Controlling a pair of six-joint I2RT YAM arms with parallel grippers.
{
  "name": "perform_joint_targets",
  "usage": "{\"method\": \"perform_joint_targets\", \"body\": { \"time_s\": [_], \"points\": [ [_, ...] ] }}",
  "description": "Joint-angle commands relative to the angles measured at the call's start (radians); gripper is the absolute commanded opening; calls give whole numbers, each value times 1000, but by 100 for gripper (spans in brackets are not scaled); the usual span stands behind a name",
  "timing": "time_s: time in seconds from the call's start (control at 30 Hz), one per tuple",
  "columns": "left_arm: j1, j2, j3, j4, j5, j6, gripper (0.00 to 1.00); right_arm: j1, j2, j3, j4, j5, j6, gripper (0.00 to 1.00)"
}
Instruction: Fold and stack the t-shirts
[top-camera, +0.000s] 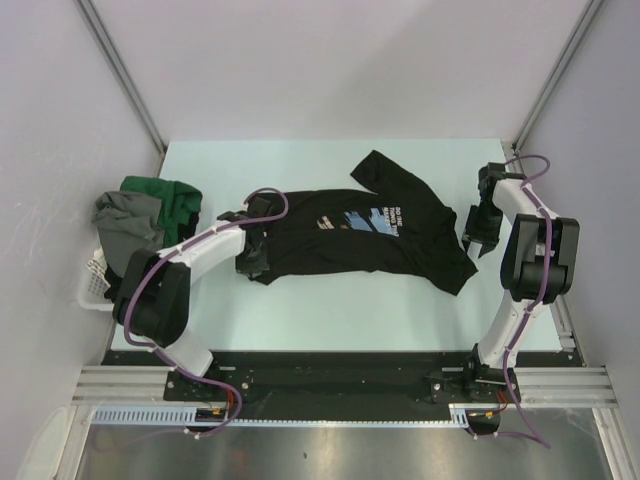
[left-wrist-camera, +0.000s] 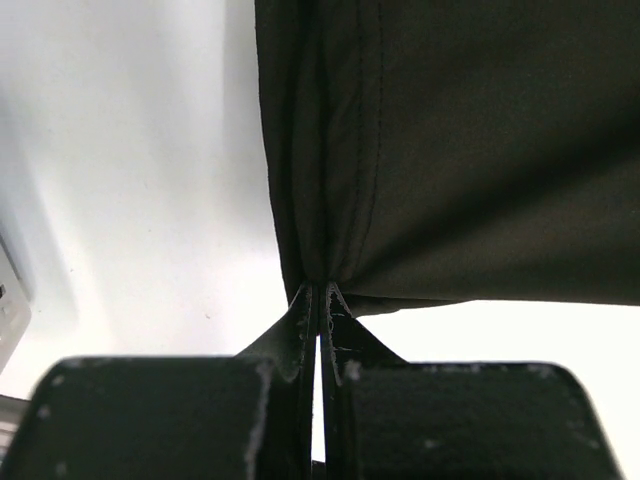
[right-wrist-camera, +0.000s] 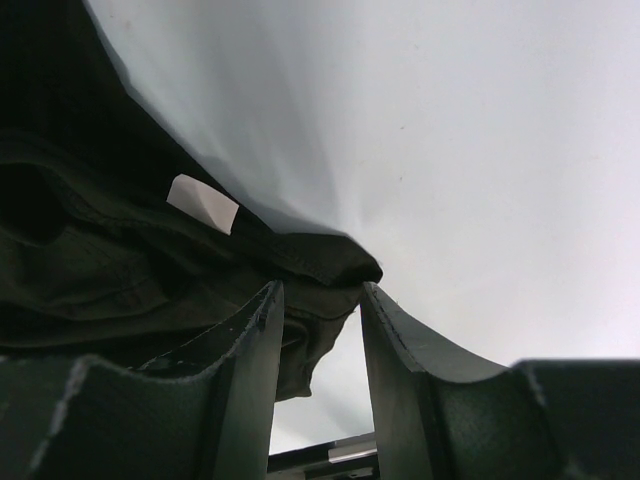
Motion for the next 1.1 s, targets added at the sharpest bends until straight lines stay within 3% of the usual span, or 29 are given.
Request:
{"method": "perform_joint_targets", "body": {
  "time_s": [0.0,0.2,0.3,0.57,0.8,1.07],
  "points": [
    [10,-35,39,-32,-42,7,0,-4,-41,-3,-6,7,-4,42],
    [19,-9,60,-23,-59,27,2,-4,-49,-8,3,5,-4,42],
    [21,23,99,-41,-82,33,19,-4,-61,-6,11,0,-4,43],
    [21,28,172,-72,-106,38,47,2,-100,84,11,-1,-12,45],
    [22,7,232,-87,-134,48,50,98,-26,423,-20,46,-44,55],
    [21,51,324,-84,-125,47,50,180,256,867,35,-65,-88,67]
  ]
}}
